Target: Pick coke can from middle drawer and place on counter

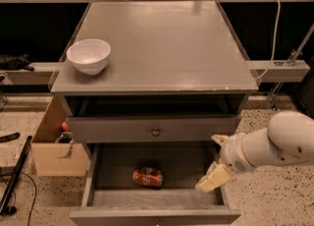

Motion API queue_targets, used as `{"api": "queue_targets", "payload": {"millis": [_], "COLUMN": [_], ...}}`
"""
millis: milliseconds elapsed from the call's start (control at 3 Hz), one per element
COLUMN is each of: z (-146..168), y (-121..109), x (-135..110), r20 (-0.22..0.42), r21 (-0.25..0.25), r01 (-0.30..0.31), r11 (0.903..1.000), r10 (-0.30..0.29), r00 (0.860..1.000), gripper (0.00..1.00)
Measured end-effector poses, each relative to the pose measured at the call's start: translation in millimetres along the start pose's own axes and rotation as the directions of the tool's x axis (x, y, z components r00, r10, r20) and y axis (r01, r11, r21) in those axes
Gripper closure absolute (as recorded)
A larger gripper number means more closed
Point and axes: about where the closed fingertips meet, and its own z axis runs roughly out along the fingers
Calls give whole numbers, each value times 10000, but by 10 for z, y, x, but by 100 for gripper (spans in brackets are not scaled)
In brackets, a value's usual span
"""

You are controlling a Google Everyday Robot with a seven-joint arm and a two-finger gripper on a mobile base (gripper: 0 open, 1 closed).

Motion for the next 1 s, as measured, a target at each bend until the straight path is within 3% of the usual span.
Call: {"api": "queue_targets", "payload": {"millis": [333, 667, 1000], "z": [2, 720, 1169], "y": [0, 84, 135], "x": [0, 45, 100], "r20": [0, -181, -320], "r21": [-3, -867, -1337], "r01": [-2, -558, -964], "r11": [10000, 9947, 9863], "r10": [2, 544, 929], "r00": [10000, 9984, 9952], "gripper": [0, 0, 0]}}
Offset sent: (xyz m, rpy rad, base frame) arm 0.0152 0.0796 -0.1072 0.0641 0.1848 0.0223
